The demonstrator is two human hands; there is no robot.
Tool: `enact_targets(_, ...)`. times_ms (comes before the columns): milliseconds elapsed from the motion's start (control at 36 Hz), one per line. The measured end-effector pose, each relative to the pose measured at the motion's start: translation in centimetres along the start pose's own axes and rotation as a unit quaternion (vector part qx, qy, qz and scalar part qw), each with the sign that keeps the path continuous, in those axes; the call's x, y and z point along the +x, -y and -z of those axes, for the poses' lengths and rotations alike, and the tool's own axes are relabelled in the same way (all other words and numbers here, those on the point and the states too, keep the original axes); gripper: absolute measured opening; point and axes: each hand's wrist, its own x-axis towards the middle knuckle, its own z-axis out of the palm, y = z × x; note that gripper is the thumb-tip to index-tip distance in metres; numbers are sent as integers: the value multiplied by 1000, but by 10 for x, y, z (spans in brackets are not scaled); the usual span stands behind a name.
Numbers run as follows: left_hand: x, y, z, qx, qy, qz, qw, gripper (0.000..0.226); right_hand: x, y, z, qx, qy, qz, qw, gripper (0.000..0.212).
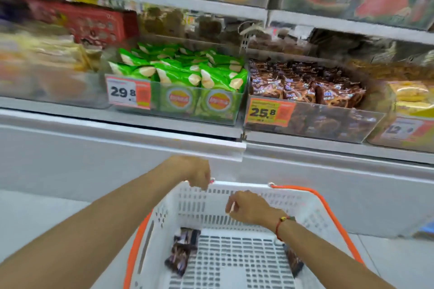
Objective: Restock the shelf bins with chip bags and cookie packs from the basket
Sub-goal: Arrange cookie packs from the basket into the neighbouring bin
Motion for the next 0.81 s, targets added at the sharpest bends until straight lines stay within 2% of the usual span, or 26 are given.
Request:
enact_targets(111, 16, 12, -34, 5, 75, 31, 997, 33, 24, 3, -58, 23, 66, -10, 998, 24)
enact_targets(167, 29, 16, -53, 47, 108, 40, 992, 33, 38, 5, -80, 15, 87, 1, 996, 27)
enact_targets(222, 38, 18, -71, 83, 116, 49, 989, 32, 50, 7, -100, 2, 109, 9, 994, 34)
enact_targets(306, 48, 20, -99, 62, 106, 69, 990, 30, 65, 10, -128, 8, 122, 9, 992, 45)
enact_targets(389, 65, 28, -139, 4, 76, 91, 993, 25, 77, 9, -152, 27, 114, -4, 993, 56)
enact_targets(444, 75, 34, -169, -25, 50, 109, 993, 29, 85, 7, -168, 44, 97, 1, 994, 62)
enact_targets(528, 87, 41, -210, -69, 63, 142, 986, 34, 94, 1, -189, 62, 69, 24, 995, 67)
enact_targets(667, 106, 49, -251, -182, 73, 187, 963, 38, 93, -1, -209, 81, 17, 95, 992, 55)
enact_targets(806, 113, 49, -259, -258, -2, 236, 937, 36, 97, -1, -202, 114, -2, 66, 991, 44)
